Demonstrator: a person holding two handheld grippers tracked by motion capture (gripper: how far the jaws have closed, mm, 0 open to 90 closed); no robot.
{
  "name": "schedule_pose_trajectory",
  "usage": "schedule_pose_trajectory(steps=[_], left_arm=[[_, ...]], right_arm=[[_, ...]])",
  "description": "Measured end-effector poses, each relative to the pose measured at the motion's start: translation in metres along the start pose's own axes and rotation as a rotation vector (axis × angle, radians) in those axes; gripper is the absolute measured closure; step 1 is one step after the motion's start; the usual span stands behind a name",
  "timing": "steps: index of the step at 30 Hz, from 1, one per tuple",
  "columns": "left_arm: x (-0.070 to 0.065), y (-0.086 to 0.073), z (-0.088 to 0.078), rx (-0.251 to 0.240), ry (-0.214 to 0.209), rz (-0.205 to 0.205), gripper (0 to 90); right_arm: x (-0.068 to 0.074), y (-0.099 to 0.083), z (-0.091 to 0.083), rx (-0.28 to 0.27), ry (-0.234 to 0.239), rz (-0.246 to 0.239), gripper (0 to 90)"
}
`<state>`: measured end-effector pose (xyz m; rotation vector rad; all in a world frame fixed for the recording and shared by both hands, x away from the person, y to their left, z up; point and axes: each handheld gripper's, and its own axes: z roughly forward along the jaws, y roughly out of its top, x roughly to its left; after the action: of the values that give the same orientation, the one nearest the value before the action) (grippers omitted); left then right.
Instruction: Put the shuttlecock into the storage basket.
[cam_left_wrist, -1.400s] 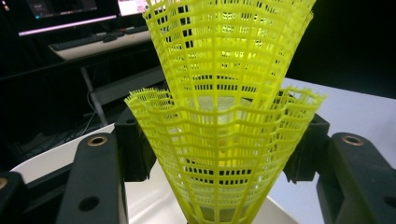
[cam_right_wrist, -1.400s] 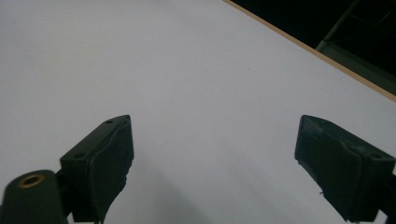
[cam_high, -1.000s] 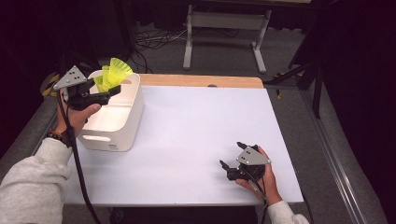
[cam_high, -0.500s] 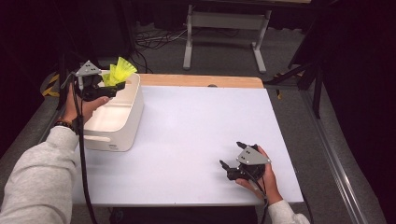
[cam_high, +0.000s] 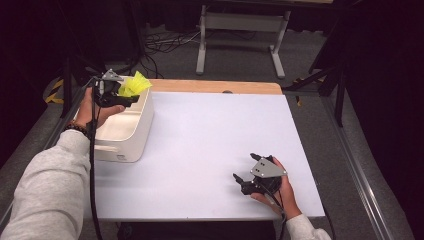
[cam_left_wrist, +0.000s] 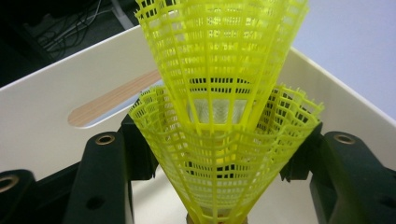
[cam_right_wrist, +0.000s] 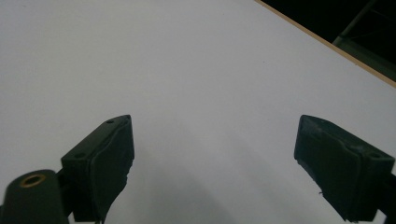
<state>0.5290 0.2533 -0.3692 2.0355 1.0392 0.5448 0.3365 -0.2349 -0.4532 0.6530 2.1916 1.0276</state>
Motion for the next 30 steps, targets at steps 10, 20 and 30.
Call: schedule_pose_trajectory(steps=[10,20,30], left_arm=[[0.005,-0.002,0.013,0.129,0.036,0.001,43.4],[0.006,-0.005,0.02,0.226,0.037,-0.012,39.9],[0.005,-0.005,0.022,0.258,0.04,-0.023,30.9]], right_arm=[[0.002,0.0,0.002,0.011,0.014,-0.003,12.7],[0.003,0.0,0.002,0.022,0.024,-0.012,12.7],[0.002,0.001,0.004,0.027,0.021,-0.009,12.6]])
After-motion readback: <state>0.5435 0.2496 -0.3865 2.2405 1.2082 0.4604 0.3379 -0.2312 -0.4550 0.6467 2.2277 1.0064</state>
